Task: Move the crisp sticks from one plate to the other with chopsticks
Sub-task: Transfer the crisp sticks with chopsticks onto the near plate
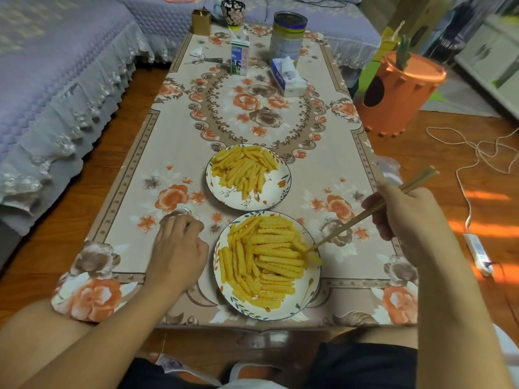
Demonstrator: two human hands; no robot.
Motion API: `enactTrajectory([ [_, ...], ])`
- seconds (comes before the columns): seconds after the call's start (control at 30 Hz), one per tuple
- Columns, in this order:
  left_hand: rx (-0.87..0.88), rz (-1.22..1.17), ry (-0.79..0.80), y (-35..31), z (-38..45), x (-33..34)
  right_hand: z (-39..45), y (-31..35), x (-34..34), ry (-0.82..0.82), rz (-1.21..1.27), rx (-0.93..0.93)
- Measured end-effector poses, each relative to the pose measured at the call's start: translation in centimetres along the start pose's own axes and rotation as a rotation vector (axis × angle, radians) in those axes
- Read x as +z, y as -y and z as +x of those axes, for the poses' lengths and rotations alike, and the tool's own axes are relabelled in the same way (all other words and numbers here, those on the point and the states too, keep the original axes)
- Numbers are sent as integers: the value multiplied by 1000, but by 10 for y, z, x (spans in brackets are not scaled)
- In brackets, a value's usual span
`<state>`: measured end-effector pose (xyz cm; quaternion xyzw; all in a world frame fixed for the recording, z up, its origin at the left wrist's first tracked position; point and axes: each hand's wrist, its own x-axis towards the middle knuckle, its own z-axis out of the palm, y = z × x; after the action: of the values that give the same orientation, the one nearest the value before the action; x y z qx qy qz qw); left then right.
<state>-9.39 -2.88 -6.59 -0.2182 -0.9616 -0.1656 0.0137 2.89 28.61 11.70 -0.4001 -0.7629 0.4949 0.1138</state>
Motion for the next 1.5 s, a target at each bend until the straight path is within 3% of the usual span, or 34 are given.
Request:
enactTrajectory([
  [0.53,7,-6,-14,1,-1,1,5,-6,2,66,-43,16],
  [0.7,11,-6,-21,0,-1,-1,13,8,-2,-54,91,-47],
  [0.83,7,10,-5,-1,0,-2,27,23,35,-104,220,-161],
  [1.0,3,14,6,-2,0,-4,41,26,113,-65,111,-354],
  [1.13,-3,17,15,-2,0,-5,49,26,135,-61,84,-358],
  [1.33,-4,21,18,-1,0,-5,54,23,96,-103,227,-278],
  [1.5,0,11,5,1,0,-2,36,30,40,56,245,-285],
])
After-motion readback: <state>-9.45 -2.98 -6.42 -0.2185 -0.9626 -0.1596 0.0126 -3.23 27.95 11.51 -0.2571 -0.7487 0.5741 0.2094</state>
